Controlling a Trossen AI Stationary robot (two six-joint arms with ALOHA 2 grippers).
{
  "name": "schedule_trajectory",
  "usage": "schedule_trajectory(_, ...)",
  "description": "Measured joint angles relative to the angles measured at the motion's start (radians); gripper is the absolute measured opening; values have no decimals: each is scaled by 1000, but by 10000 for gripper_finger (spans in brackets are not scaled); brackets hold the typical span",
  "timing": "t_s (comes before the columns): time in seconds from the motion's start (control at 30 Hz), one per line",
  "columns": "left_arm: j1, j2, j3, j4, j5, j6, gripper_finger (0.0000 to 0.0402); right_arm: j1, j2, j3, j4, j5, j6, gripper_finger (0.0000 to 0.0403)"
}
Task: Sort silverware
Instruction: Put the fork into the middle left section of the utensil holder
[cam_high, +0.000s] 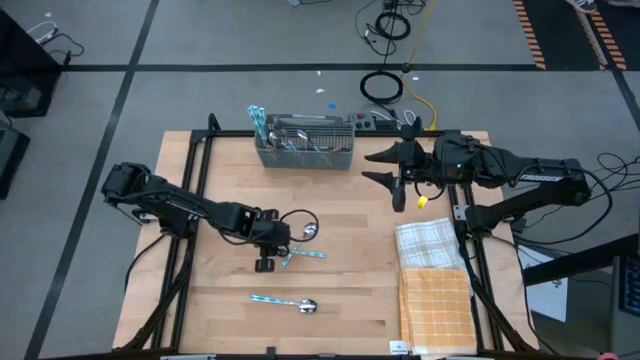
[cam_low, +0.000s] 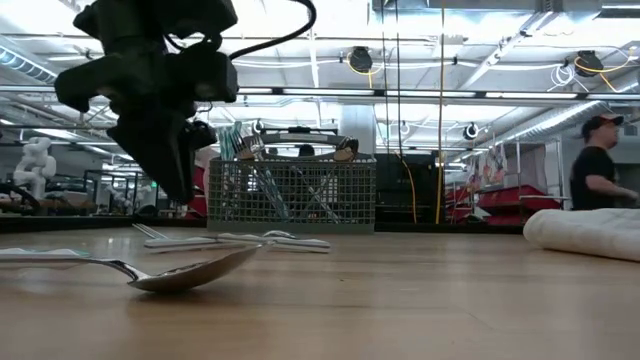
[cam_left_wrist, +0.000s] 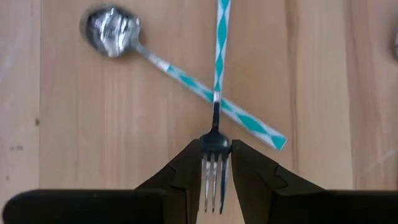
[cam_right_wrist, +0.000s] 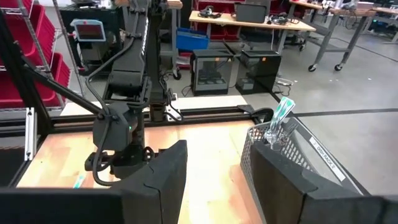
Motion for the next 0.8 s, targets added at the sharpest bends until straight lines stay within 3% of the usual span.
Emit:
schedule_trajectory(0.47, 33, 0, 0, 34, 27, 109, 141, 0, 1, 0, -2, -2, 0, 164)
schedule_trajectory(0.8, 33, 27, 0, 31, 32, 154, 146, 0, 2, 0, -2, -4, 20, 164)
